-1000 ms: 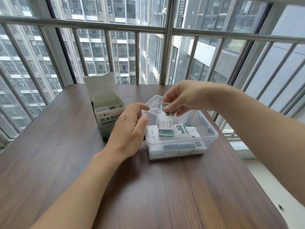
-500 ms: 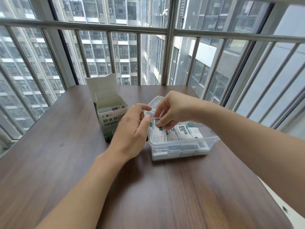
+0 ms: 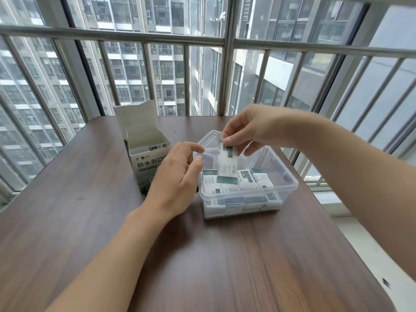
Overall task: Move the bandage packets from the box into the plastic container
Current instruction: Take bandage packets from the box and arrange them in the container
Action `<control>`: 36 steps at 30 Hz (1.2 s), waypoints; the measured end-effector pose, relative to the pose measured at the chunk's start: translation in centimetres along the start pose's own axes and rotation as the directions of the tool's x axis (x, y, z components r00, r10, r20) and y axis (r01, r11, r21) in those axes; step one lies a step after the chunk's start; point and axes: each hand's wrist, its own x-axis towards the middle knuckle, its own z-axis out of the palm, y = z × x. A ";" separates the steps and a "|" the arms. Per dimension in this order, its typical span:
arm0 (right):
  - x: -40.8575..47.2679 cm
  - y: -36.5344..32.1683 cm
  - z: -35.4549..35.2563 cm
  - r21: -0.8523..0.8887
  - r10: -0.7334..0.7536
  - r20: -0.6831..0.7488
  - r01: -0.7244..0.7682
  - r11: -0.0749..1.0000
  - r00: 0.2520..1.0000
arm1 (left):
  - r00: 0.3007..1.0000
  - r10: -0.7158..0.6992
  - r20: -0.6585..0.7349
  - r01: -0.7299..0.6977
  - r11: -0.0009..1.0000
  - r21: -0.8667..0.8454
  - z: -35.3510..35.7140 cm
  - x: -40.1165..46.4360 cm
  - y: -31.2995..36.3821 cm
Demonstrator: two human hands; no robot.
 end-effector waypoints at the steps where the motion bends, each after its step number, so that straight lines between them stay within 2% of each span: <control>1: -0.3 0.2 -0.9 -0.002 0.010 -0.006 -0.010 1.000 1.000 | 1.000 0.013 0.002 -0.013 1.000 0.014 0.0 0.0 0.0; 5: -0.7 2.0 -2.3 -0.120 0.131 0.051 -0.124 0.985 0.990 | 0.988 0.155 0.012 -0.156 0.981 0.115 -0.4 0.0 0.0; 8: -0.3 3.4 -1.4 -0.092 0.179 0.081 -0.171 0.981 0.981 | 0.963 0.270 -0.005 -0.264 0.943 0.205 -0.8 -0.2 0.3; 10: 0.0 3.8 -0.9 -0.081 0.173 0.059 -0.168 0.983 0.983 | 0.950 0.314 0.000 -0.307 0.930 0.204 -1.0 -0.3 0.6; 14: 0.0 3.4 -0.4 -0.237 0.150 0.014 -0.142 0.961 0.989 | 0.932 0.344 0.113 -0.360 0.915 0.180 -0.8 -0.4 0.7; 18: -0.1 2.9 0.0 -0.386 0.082 -0.034 -0.089 0.918 0.996 | 0.917 0.313 0.248 -0.366 0.907 0.207 -0.5 -0.4 0.7; 24: -0.2 3.5 0.8 -0.520 0.055 -0.054 -0.075 0.851 0.997 | 0.897 0.358 0.261 -0.411 0.892 0.189 -0.3 -0.4 0.8; 28: -0.2 3.7 0.9 -0.557 0.099 0.001 -0.082 0.826 0.995 | 0.887 0.372 0.272 -0.428 0.884 0.189 -0.3 -0.4 0.6; 36: 0.2 4.0 1.6 -0.489 0.168 0.138 -0.080 0.868 0.976 | 0.891 0.366 0.269 -0.420 0.889 0.182 -0.2 -0.4 0.5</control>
